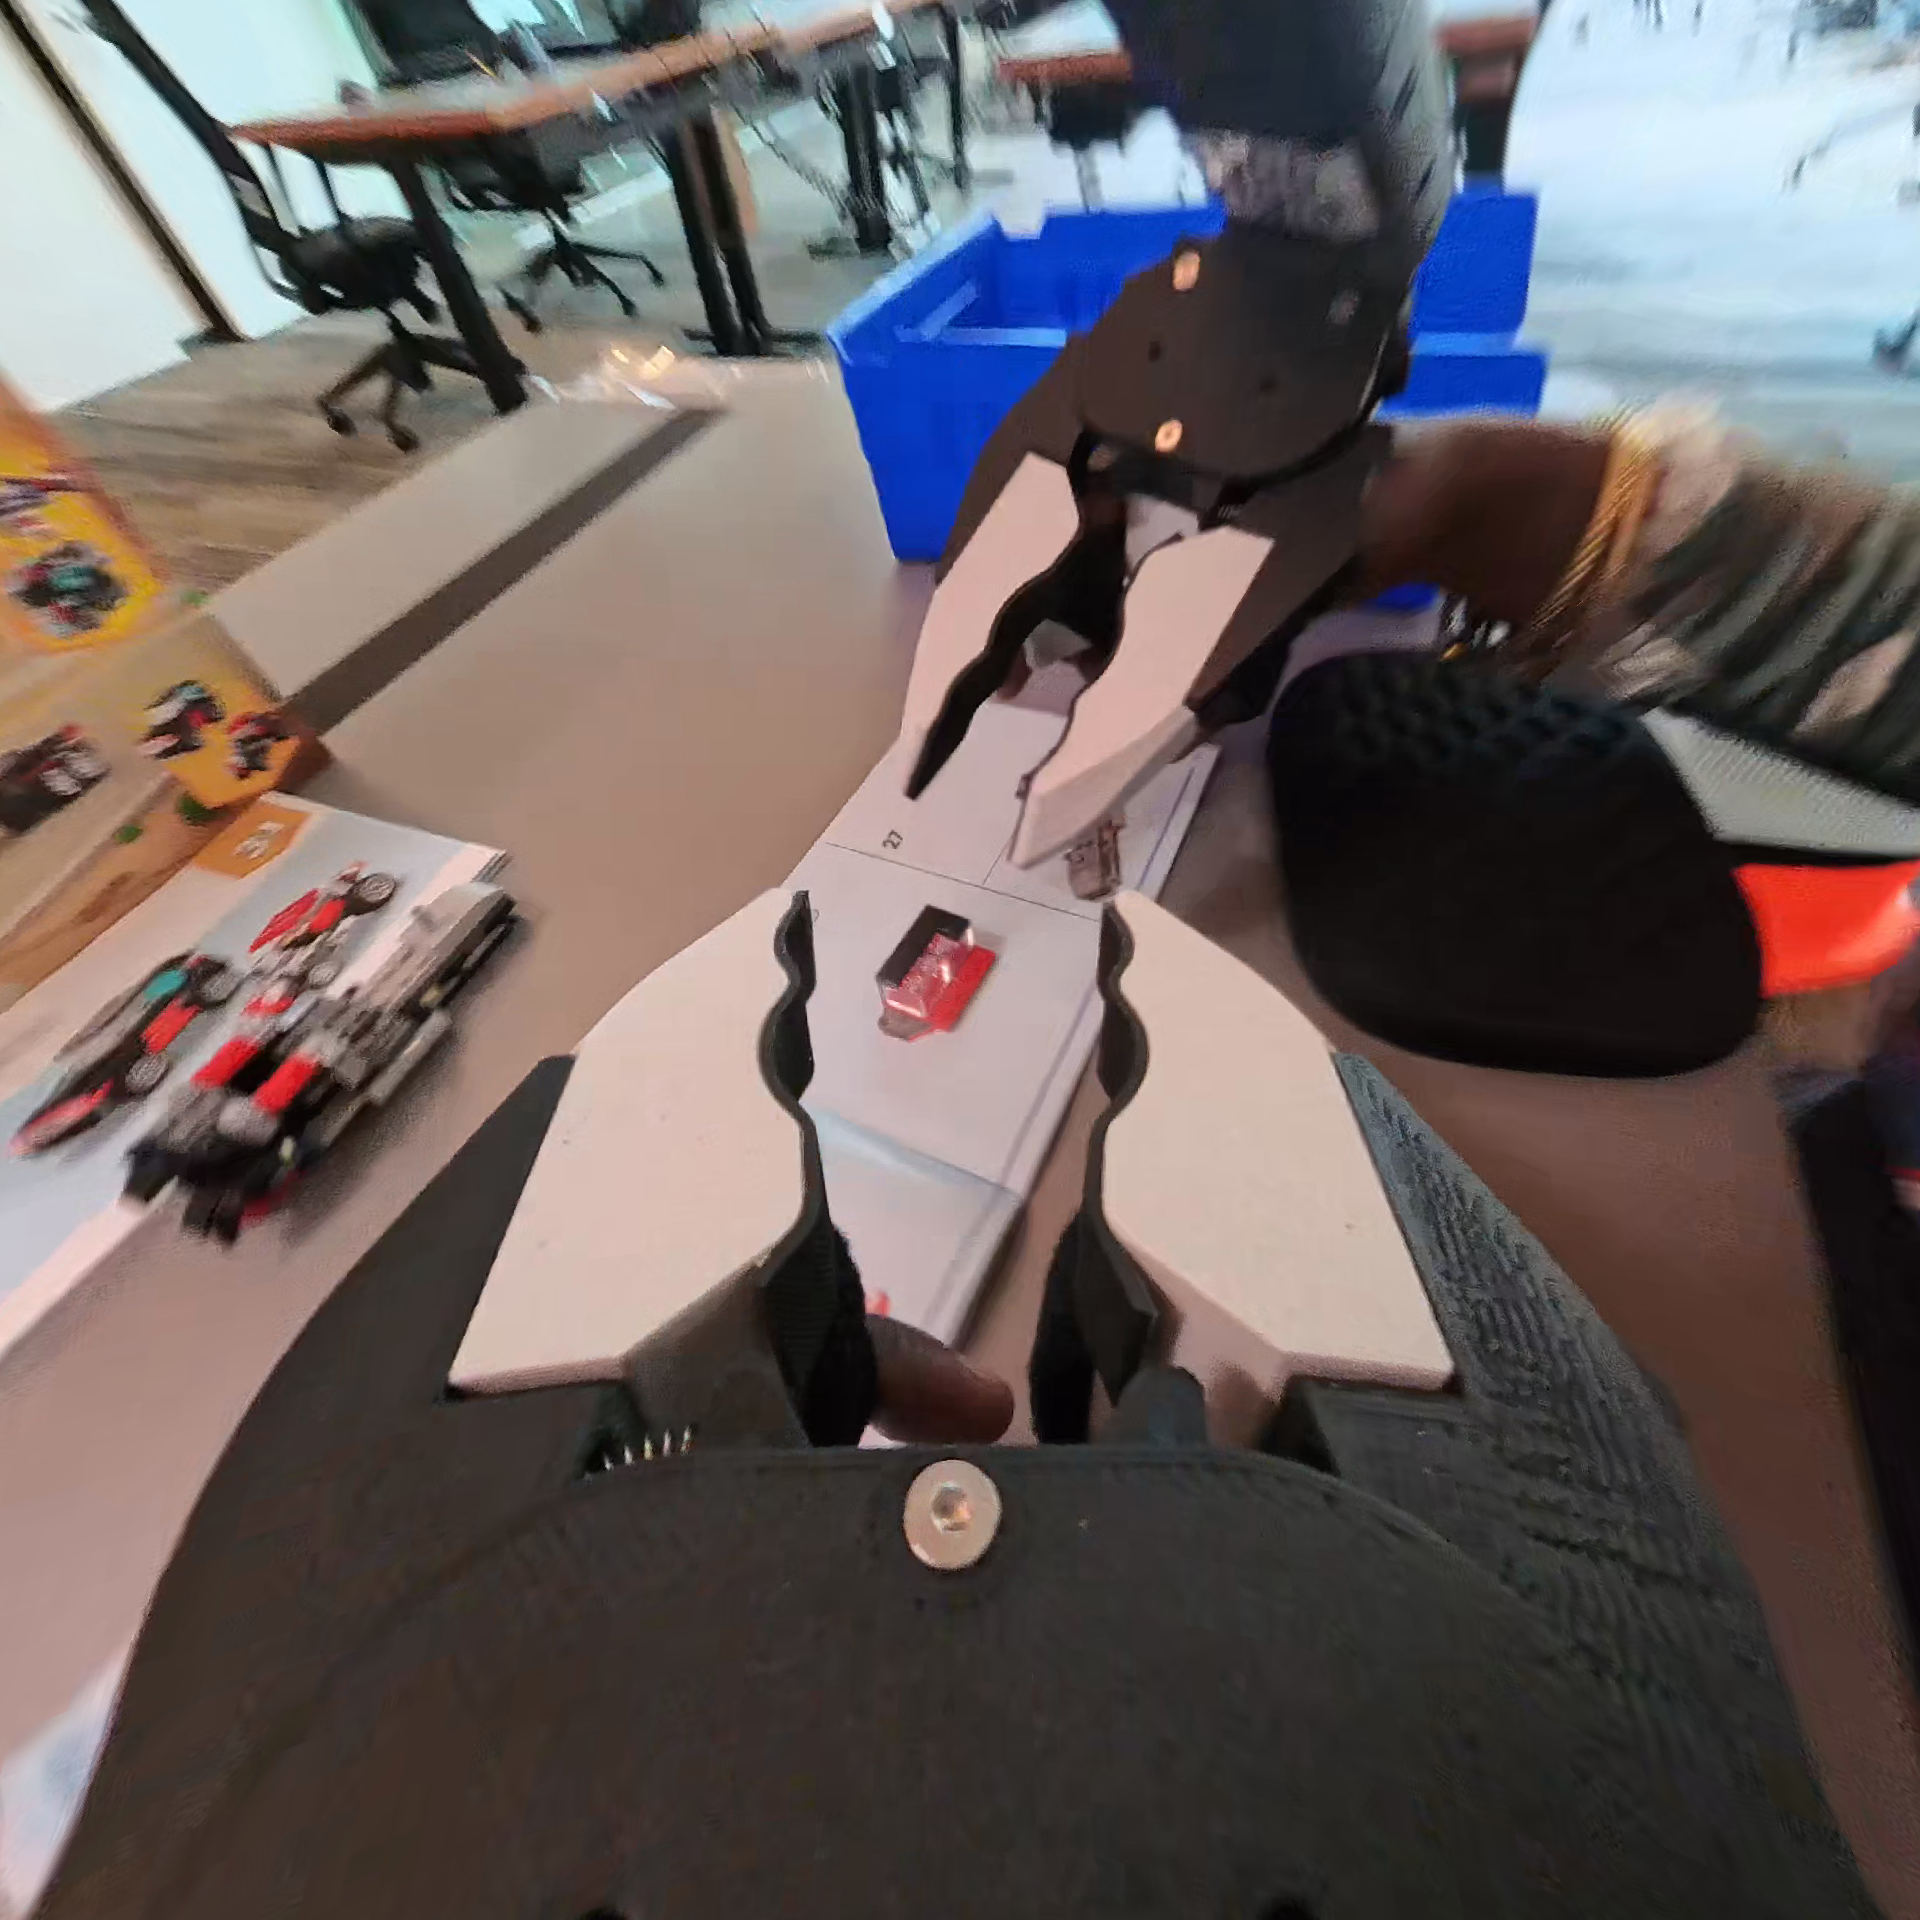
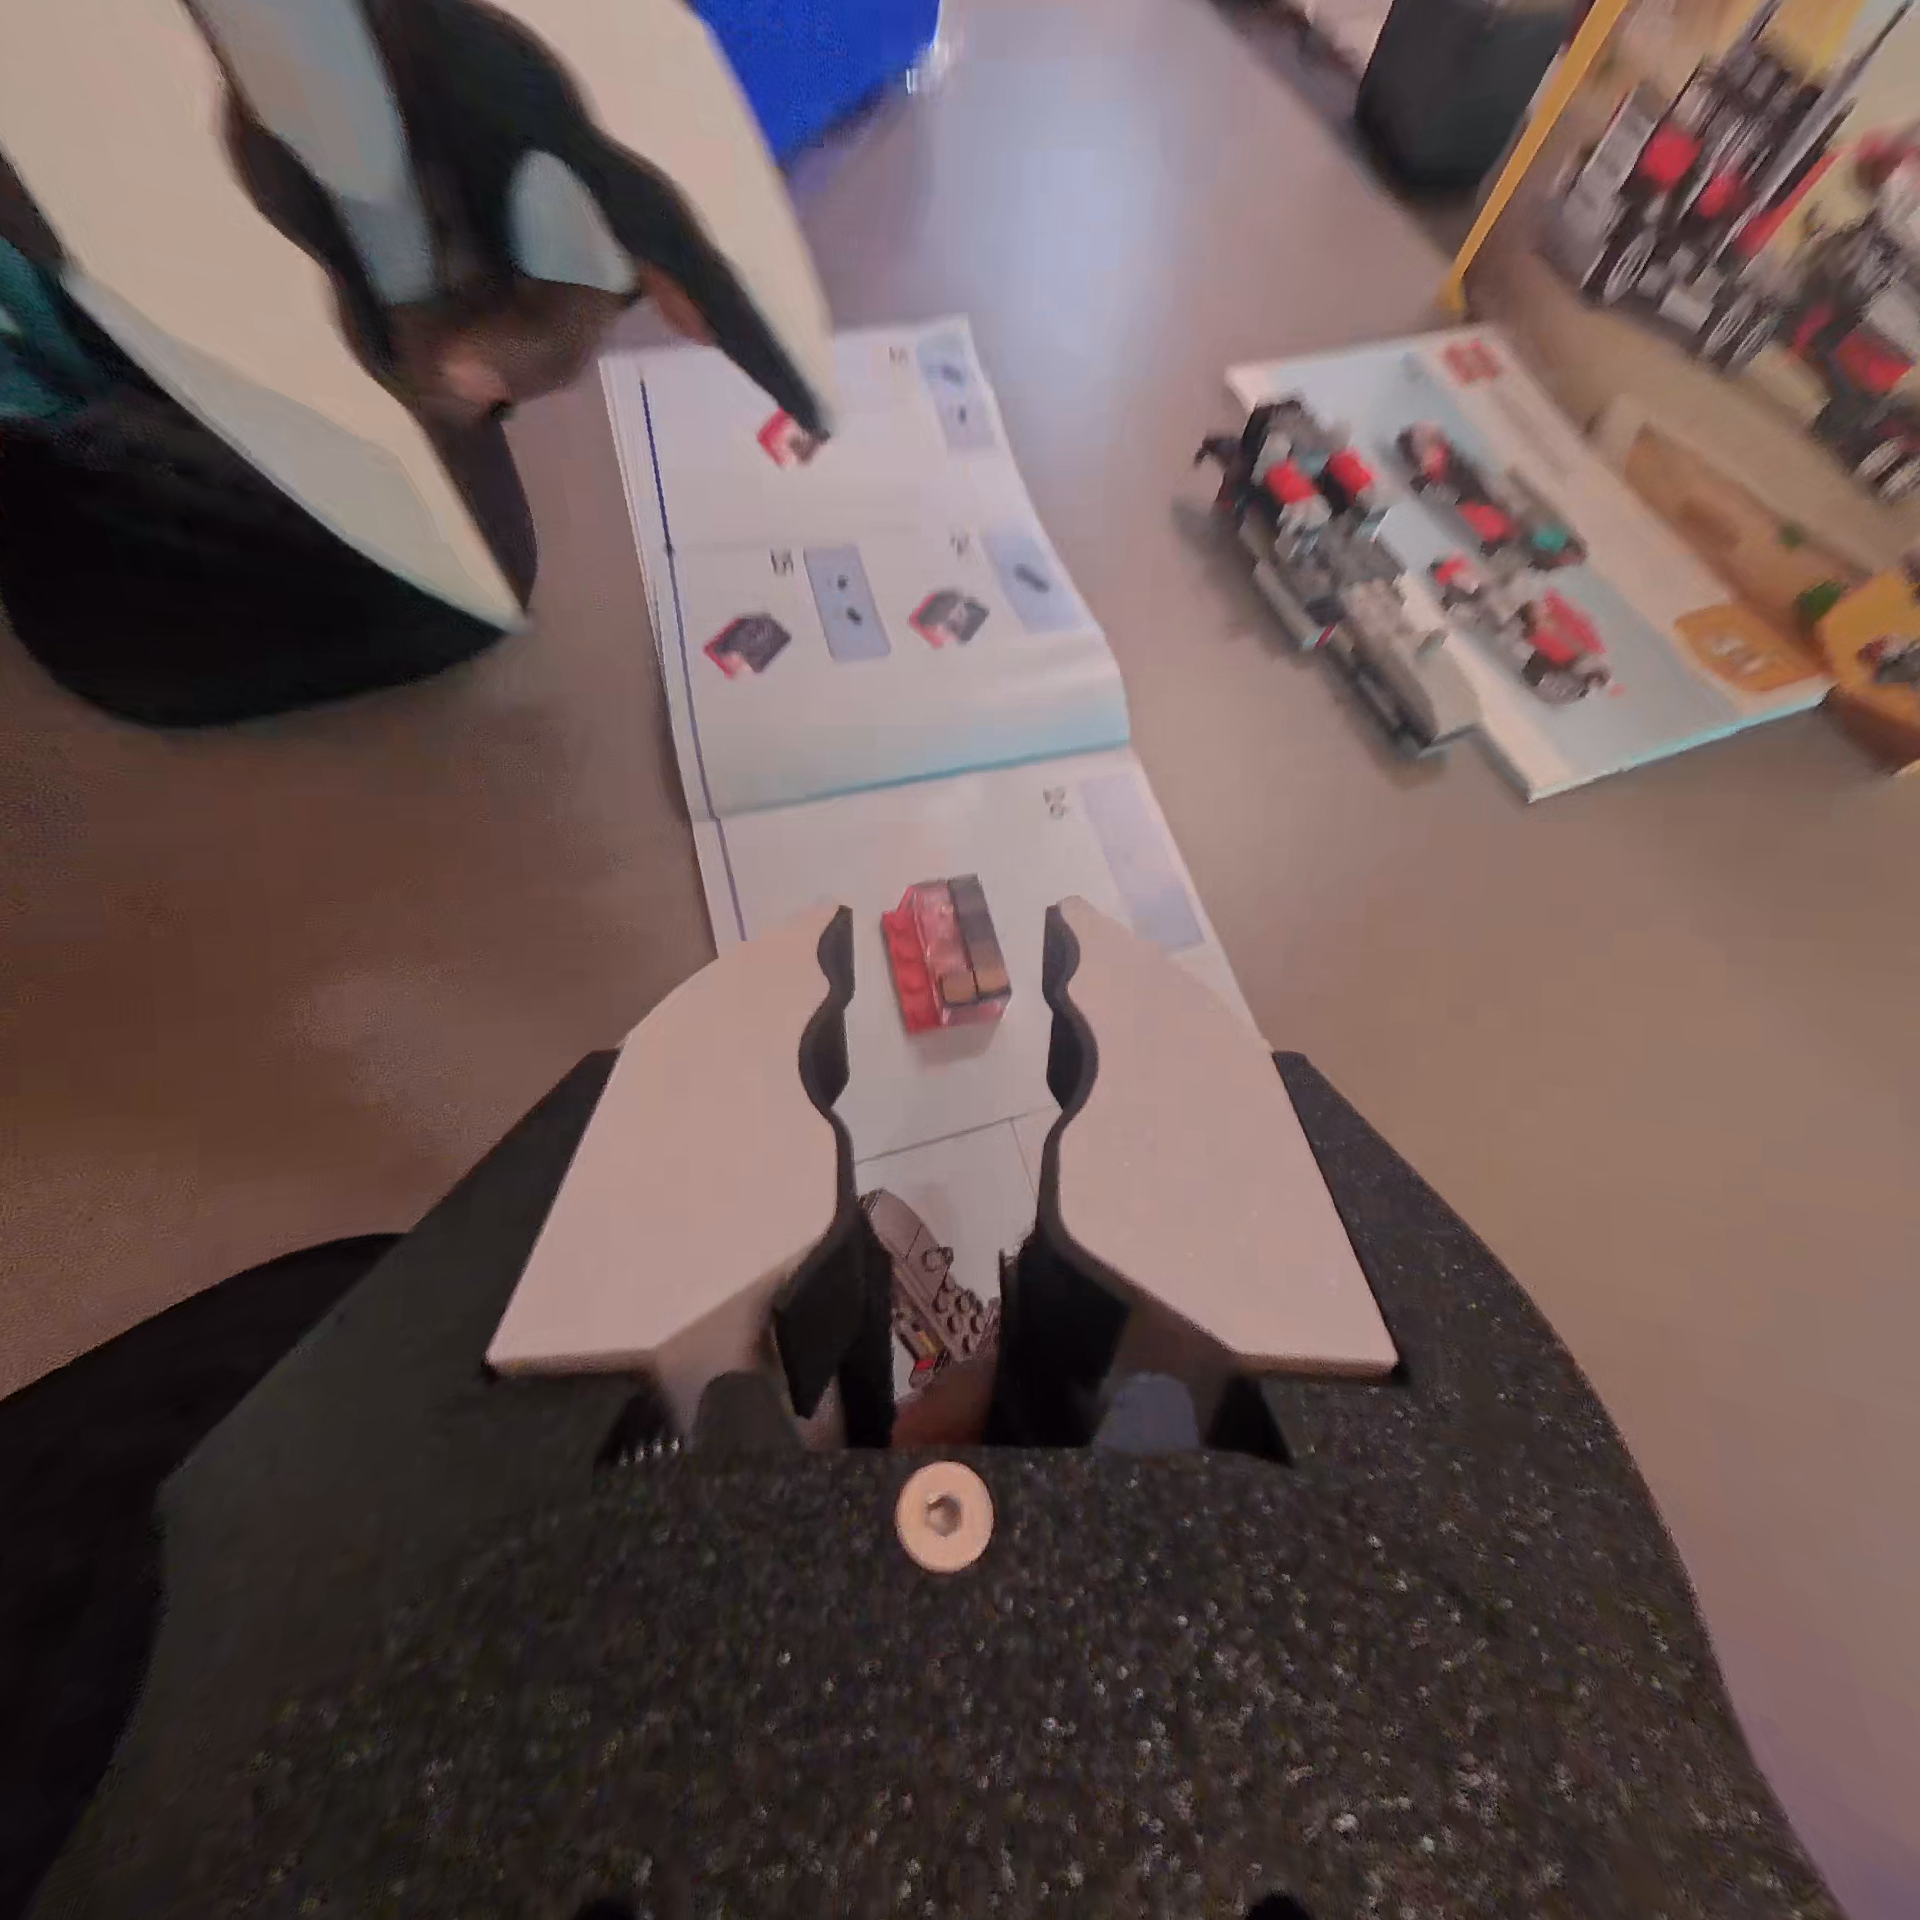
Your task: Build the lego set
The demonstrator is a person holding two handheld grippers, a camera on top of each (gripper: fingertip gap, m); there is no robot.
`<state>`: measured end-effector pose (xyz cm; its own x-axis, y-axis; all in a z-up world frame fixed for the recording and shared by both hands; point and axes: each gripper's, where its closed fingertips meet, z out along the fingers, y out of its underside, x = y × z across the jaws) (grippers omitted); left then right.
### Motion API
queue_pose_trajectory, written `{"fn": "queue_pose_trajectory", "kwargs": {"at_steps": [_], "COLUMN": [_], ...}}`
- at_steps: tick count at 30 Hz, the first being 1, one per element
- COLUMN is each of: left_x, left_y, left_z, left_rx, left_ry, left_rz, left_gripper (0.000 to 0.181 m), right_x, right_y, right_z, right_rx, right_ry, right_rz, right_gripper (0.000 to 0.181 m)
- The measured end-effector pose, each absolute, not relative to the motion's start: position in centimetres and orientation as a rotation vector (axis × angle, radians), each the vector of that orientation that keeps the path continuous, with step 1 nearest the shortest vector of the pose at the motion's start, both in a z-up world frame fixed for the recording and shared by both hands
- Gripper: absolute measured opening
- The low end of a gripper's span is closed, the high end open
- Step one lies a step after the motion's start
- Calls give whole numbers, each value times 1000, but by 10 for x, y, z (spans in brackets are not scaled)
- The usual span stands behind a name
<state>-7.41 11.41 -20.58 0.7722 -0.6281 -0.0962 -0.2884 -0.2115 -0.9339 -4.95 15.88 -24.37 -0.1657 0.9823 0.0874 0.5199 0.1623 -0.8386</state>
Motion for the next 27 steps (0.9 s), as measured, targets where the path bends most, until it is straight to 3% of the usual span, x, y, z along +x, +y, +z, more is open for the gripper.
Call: {"fn": "queue_pose_trajectory", "kwargs": {"at_steps": [8,12,18,27], "left_x": [-168,-260,-369,-351], "left_y": [-17,-57,-73,-76], "left_z": [-177,-184,-239,-291], "left_rx": [-1887,-2153,-2677,-2948], "left_ry": [264,52,-42,197], "left_rz": [-311,-20,363,164], "left_gripper": [17,17,10,17], "right_x": [-51,-60,-63,-63], "right_y": [157,152,150,158], "right_z": [-252,-258,-260,-260], "right_rx": [-1398,-1384,-1362,-1376], "right_ry": [-1791,-1819,-1839,-1819], "right_rz": [907,926,937,972], "right_gripper": [46,45,41,36]}}
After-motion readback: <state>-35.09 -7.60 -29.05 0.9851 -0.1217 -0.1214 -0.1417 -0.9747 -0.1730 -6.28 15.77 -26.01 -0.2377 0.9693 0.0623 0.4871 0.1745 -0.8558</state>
